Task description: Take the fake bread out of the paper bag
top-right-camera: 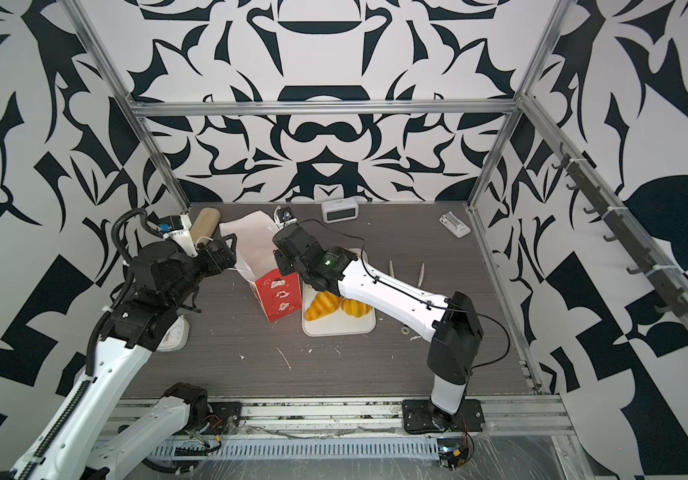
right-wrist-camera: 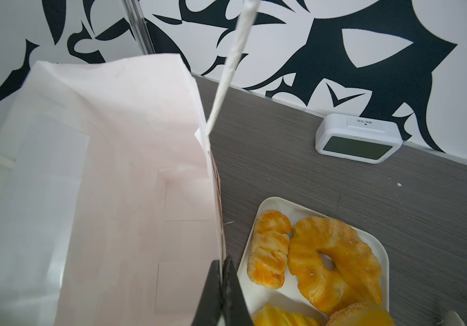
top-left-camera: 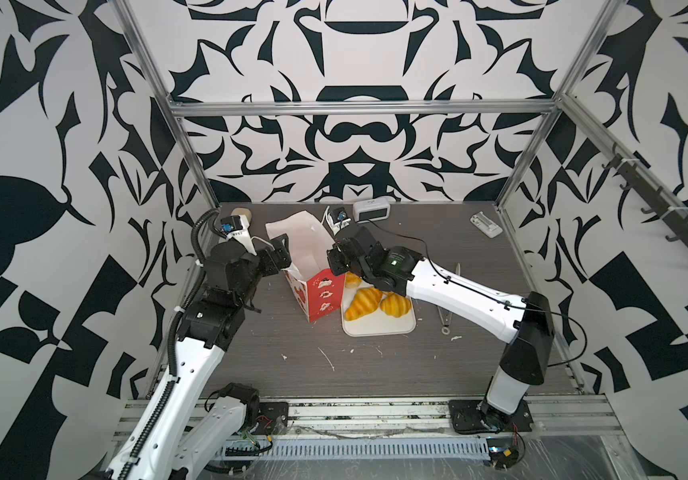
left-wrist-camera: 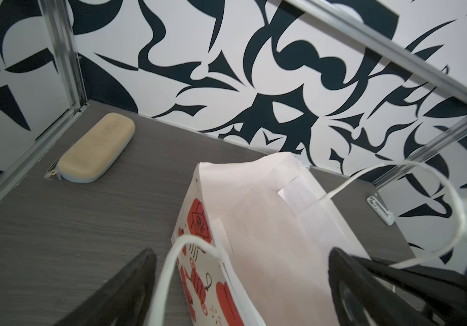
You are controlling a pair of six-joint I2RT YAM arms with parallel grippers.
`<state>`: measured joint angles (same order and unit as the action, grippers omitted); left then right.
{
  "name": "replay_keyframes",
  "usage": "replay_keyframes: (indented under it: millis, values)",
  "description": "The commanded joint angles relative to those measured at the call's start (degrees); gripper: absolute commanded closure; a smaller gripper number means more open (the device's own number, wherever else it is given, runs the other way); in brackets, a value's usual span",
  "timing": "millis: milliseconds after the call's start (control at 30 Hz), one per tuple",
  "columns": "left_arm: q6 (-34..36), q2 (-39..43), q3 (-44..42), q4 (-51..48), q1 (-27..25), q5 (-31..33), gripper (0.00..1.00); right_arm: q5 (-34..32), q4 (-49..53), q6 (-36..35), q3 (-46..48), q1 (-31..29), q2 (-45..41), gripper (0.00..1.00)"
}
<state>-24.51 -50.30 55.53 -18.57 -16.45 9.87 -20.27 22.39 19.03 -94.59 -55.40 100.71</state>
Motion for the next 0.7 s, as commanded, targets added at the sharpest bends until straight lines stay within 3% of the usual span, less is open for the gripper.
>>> replay_keyframes:
  millis: [0, 300, 567, 667]
  values:
    - [-0.45, -1.29, 1.99, -4.68, 0.20, 1.71, 0.02, -1.96, -2.10, 0.40, -1.64, -0.39, -1.61, 1.00]
    - [-4.74, 3.71, 2.18, -7.31, 5.55, -4.37, 0.01, -2.67, -2.28, 0.83, -3.27, -0.19, 0.84, 1.00]
    - [-2.00, 7.20, 6.65, -14.00, 6.43, -5.74, 0.01, -2.24, -1.44, 1.30, -6.40, 0.18, 3.73, 1.00]
    - [-1.34, 6.95, 6.89, -15.99, 6.43, -2.42, 0.01, -2.31, -1.47, 1.76, -6.60, 0.22, 3.97, 1.00]
